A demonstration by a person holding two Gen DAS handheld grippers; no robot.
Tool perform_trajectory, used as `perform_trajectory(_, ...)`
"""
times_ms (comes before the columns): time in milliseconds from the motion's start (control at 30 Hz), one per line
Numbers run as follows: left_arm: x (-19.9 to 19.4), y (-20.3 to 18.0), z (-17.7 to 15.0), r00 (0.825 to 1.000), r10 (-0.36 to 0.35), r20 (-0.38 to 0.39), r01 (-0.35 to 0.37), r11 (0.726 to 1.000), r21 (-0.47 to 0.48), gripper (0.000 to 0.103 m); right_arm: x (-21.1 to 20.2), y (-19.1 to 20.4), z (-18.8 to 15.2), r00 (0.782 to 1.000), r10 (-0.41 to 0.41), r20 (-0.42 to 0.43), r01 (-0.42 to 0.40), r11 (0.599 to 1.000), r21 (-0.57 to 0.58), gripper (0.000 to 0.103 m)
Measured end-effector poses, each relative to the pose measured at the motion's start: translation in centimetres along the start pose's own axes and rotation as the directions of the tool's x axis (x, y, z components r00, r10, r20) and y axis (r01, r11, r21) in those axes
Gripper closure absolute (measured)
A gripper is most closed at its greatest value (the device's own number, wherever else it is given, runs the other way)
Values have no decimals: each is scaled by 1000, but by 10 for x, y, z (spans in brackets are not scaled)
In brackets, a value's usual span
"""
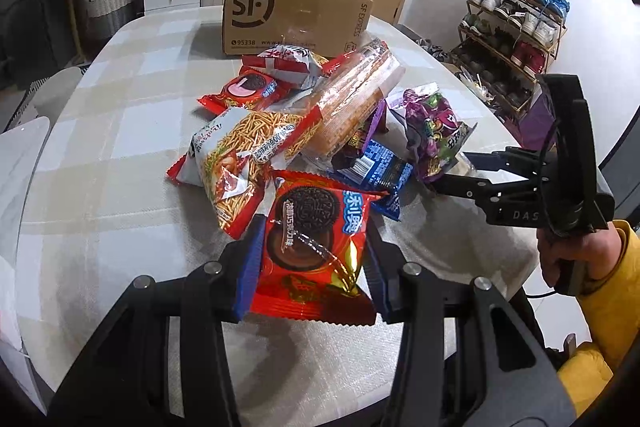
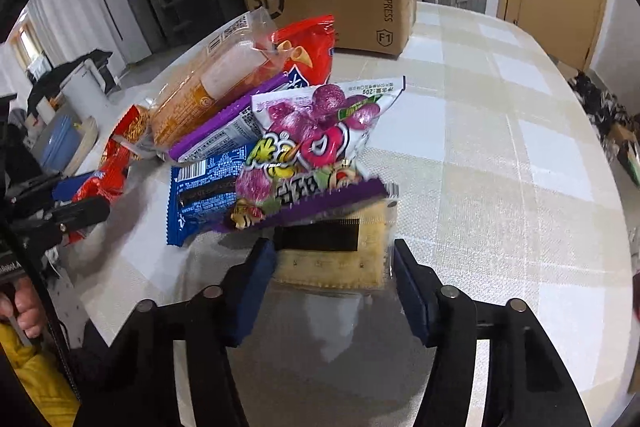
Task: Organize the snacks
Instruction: 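Grasp the red cookie pack with the left tool while the right tool grasps the cracker pack, then lift the red cookie pack with the left tool while the right tool lifts the cracker pack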
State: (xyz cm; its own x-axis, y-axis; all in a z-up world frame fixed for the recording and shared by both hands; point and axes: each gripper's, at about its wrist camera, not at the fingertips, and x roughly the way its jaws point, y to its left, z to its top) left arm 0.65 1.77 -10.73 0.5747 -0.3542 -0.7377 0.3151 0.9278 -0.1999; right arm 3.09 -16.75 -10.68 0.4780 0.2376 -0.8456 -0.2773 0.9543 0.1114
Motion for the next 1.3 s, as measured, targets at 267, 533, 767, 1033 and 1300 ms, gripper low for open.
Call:
perform_trajectory(267, 1, 0, 0, 1000, -3, -3, 3, 1000, -2, 61, 11, 8, 4, 999, -40, -10, 40, 998, -39, 15)
perform_trajectory(533, 0, 1, 0, 1000, -9, 0, 9, 1000, -10, 61, 18, 19, 3, 998, -67, -15, 66, 995, -75, 3)
perform_trajectory(767, -2, 3, -2, 1000, -15, 2, 15, 1000, -17, 61, 12, 16, 1, 998, -68, 13, 69, 997, -38, 21)
perform_trajectory(1033, -6, 3, -2, 1000, -17, 10, 17, 1000, -20, 61, -6, 8, -13, 999, 31, 36, -32, 999, 12, 35)
perform_trajectory(1300, -11, 1, -2, 1000, -20, 18, 20, 1000, -19, 61, -21, -4, -29, 987, 148, 66, -154, 984, 92, 36)
